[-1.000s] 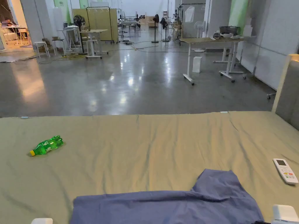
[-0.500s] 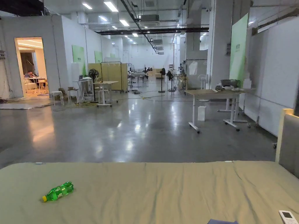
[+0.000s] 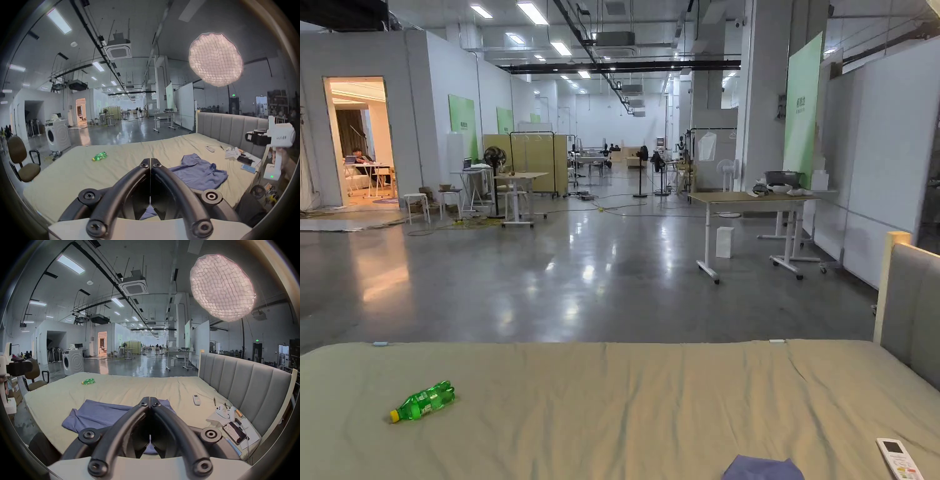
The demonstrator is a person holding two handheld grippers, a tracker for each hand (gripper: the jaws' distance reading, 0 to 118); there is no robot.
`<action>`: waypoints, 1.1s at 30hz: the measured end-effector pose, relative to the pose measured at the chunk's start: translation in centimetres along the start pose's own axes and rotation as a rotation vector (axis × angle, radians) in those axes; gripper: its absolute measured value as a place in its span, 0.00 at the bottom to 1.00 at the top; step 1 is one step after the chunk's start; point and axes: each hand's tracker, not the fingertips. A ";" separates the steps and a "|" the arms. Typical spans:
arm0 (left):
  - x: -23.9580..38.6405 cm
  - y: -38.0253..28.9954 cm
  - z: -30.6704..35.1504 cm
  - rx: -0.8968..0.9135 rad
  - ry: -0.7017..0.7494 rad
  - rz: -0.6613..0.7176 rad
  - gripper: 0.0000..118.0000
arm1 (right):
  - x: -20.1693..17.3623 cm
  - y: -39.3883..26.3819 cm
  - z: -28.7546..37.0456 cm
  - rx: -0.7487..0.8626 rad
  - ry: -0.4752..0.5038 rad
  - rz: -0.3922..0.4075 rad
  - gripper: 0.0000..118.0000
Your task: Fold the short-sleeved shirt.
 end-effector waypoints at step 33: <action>-9.6 -17.7 -15.1 -0.551 0.162 0.406 0.73 | 0.9 -5.4 -2.3 -0.254 0.094 -0.142 0.00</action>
